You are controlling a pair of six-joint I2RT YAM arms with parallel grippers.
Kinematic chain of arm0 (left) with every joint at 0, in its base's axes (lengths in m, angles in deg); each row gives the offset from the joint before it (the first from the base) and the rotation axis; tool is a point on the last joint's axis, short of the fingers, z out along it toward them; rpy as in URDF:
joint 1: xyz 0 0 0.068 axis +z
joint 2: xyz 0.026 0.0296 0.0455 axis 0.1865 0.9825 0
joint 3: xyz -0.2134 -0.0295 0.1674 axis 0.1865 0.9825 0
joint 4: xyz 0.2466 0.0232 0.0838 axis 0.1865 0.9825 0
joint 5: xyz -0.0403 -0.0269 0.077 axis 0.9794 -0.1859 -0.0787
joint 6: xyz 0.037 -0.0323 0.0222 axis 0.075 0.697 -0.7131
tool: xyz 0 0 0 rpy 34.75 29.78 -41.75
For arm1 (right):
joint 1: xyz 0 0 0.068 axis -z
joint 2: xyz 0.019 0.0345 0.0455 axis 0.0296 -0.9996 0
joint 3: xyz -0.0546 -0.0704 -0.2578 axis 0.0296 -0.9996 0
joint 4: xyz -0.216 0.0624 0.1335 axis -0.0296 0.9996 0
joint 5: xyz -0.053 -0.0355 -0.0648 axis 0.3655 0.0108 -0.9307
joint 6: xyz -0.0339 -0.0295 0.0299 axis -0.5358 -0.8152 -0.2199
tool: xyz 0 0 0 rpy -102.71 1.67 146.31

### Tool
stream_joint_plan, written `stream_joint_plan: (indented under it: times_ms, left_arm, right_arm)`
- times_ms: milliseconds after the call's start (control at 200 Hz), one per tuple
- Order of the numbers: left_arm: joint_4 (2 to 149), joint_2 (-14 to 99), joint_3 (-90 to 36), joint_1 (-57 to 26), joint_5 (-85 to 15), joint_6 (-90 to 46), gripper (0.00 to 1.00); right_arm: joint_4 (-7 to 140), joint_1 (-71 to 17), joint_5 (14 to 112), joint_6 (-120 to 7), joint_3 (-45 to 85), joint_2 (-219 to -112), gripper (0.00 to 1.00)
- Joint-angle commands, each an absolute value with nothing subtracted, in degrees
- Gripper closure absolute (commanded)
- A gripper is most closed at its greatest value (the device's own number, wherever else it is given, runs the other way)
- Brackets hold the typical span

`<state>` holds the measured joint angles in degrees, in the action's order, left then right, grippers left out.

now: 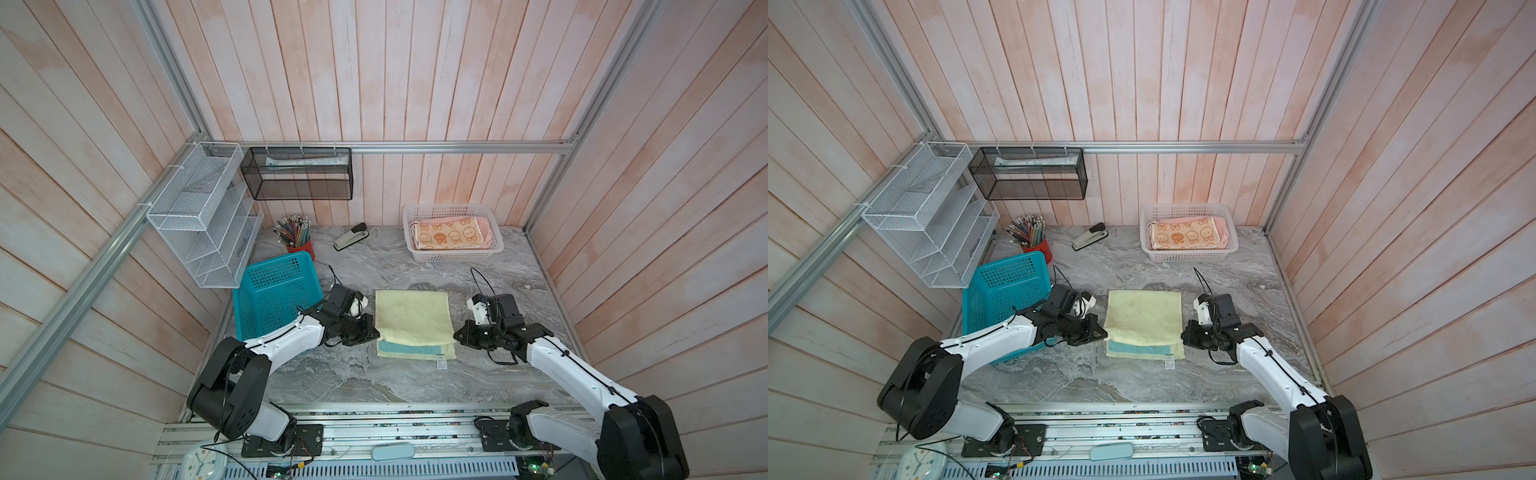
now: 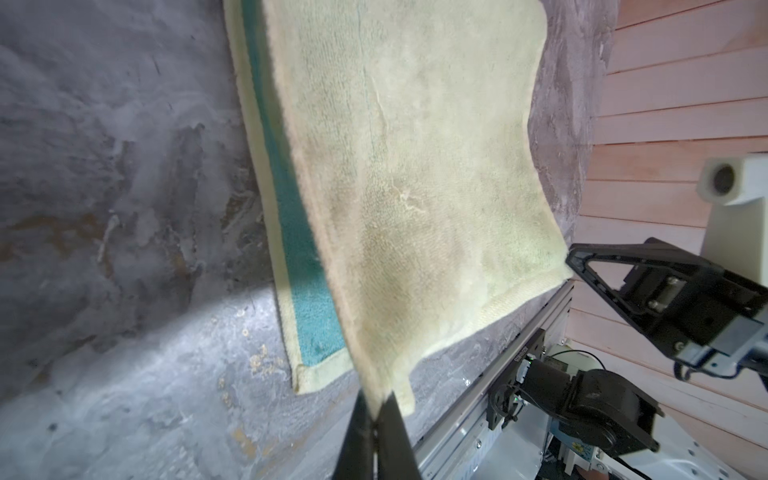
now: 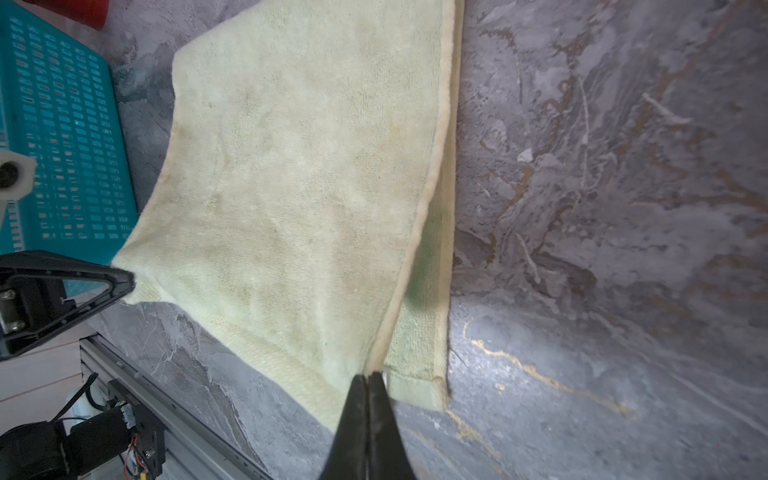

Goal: Fold and stack the towels
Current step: 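Lay the folded edge down near the towel's near edge and open both grippers, then pinch the towel's near edge with both grippers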

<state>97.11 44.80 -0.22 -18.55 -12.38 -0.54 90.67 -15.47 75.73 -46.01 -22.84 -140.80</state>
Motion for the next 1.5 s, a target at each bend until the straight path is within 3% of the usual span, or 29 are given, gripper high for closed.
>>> stream_joint_plan:
  times_ms: [0, 65, 125, 200, 320, 530, 805, 965, 1130, 1300, 1495]
  left_arm:
    - [98.5, 43.9, 2.3, -19.0, -12.4, -0.5, 1.0]
    - [97.2, 44.2, 4.4, -19.3, -11.5, 0.2, 0.99]
    - [95.9, 44.7, 6.4, -19.3, -11.3, 0.9, 0.87]
    - [96.6, 45.5, 7.9, -19.3, -13.0, 0.8, 0.73]
    - [99.0, 45.7, 5.9, -19.3, -15.1, -0.4, 0.66]
    - [101.5, 45.4, -1.1, -19.3, -18.5, -2.1, 0.66]
    - [97.8, 54.5, -7.1, -22.6, -17.8, -1.8, 0.68]
    - [95.9, 57.0, -5.1, -25.1, -16.9, -1.0, 0.69]
    - [94.4, 54.3, 1.6, -27.3, -17.1, 1.4, 0.7]
    - [97.5, 49.3, 4.1, -28.1, -18.4, 1.2, 0.69]
    - [102.8, 50.2, -6.0, -22.4, -21.1, -5.5, 0.61]
  right_arm:
    - [94.4, -15.4, 74.0, -44.9, -24.5, -139.7, 1.0]
    - [94.0, -15.5, 74.0, -44.1, -25.4, -140.1, 1.0]
    - [94.0, -16.2, 74.0, -43.9, -25.4, -141.1, 1.0]
    - [94.5, -16.5, 73.8, -43.9, -24.9, -142.0, 0.75]
    - [96.2, -16.5, 73.0, -44.2, -23.1, -141.2, 0.63]
    - [95.0, -16.5, 72.6, -44.6, -19.5, -142.4, 0.63]
    - [85.9, -21.5, 74.6, -43.5, -20.6, -152.1, 0.74]
    - [83.2, -26.1, 73.2, -41.4, -23.2, -156.3, 0.75]
    - [83.0, -27.5, 72.3, -38.4, -29.4, -153.0, 0.81]
    - [87.4, -27.5, 71.3, -36.5, -29.7, -146.0, 0.74]
    - [88.2, -23.4, 65.4, -41.3, -20.0, -146.7, 0.61]
